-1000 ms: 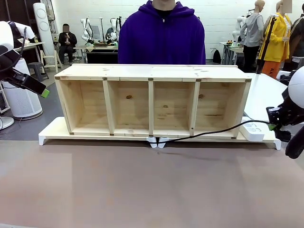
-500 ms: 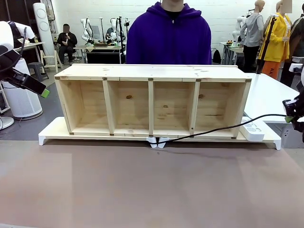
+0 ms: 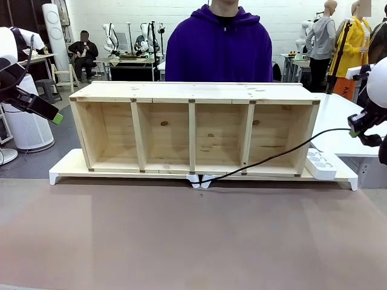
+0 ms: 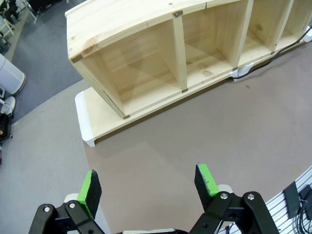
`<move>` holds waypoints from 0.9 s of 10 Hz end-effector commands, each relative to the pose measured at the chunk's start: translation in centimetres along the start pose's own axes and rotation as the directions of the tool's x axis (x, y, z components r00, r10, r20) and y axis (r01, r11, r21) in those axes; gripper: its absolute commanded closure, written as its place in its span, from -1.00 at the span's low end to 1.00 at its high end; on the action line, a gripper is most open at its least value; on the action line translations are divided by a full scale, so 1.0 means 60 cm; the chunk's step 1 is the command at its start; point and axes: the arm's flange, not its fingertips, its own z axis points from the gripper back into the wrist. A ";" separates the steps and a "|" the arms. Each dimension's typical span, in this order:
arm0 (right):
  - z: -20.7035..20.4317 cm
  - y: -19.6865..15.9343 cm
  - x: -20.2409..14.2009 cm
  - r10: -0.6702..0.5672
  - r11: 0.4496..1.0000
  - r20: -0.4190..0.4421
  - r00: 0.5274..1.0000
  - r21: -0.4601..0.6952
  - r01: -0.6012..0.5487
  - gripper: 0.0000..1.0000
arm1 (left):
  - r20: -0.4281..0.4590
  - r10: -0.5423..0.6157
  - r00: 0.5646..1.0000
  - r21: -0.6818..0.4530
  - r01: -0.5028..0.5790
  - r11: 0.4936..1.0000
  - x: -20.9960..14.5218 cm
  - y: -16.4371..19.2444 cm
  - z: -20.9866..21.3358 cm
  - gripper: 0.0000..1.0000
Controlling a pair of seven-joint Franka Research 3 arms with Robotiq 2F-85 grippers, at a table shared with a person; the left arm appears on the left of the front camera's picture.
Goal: Perform cable management.
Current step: Pull the grasped Power Cable to the location of the Power Strip.
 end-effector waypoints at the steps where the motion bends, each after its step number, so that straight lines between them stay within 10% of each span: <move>1: -0.017 -0.024 0.031 -0.137 0.991 0.092 0.986 0.004 0.137 0.71 | 0.009 0.002 1.000 0.004 -0.002 1.000 0.003 0.000 -0.003 -1.00; 9: -0.076 -0.043 0.114 -0.271 0.962 0.105 0.957 0.063 0.266 0.71 | 0.009 0.002 1.000 0.004 -0.002 1.000 0.003 0.000 -0.003 -1.00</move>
